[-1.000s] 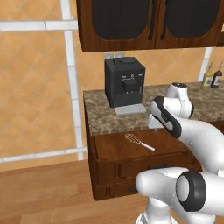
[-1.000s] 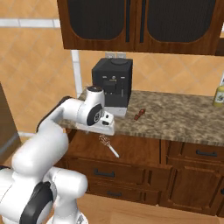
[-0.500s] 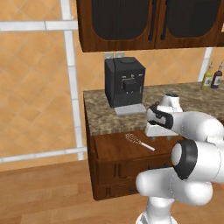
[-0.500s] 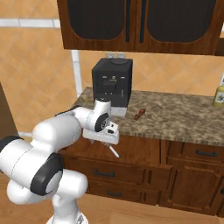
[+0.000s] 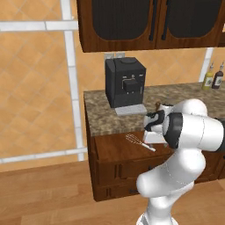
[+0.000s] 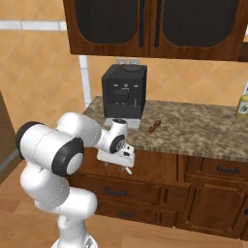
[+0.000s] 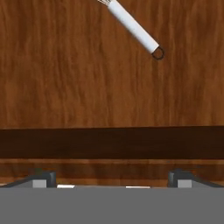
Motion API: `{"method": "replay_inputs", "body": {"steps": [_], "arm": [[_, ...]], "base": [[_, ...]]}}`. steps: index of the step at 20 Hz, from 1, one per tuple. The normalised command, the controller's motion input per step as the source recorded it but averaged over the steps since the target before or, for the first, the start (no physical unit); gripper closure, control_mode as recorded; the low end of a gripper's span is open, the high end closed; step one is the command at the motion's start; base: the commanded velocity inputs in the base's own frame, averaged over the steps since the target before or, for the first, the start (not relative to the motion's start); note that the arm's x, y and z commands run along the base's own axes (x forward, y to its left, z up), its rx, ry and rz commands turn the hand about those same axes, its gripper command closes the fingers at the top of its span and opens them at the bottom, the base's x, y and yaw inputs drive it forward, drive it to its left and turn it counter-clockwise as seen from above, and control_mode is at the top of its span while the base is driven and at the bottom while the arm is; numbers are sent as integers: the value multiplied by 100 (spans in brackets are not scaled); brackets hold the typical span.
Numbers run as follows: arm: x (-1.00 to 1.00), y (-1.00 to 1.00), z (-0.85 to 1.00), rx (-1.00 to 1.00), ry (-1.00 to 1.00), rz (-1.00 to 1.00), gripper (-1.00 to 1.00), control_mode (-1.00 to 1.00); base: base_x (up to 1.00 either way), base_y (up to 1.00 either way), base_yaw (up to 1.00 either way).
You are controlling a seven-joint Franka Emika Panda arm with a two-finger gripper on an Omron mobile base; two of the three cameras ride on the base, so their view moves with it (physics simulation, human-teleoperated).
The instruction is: Pick the whisk from the drawer and place it on the counter.
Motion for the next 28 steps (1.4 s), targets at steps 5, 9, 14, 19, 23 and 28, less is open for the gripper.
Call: {"method": "replay_inputs", "body": {"steps": [5,9,14,19,23,28], "arm": [[59,-9,-35,5,6,0,-100,-100],[24,-3,-53,0,14,0,-100,-100],[-3,-8,-51,0,20,1,-100,-100],[-97,-17,-11,2,3,10,-100,-100],[-100,0,0,0,-12,20,-100,-100],[-98,0,21,0,-12,25,-100,-100]], "base": [[0,0,0],[0,0,0],[0,0,0],[0,0,0],[0,0,0],[0,0,0]]}}
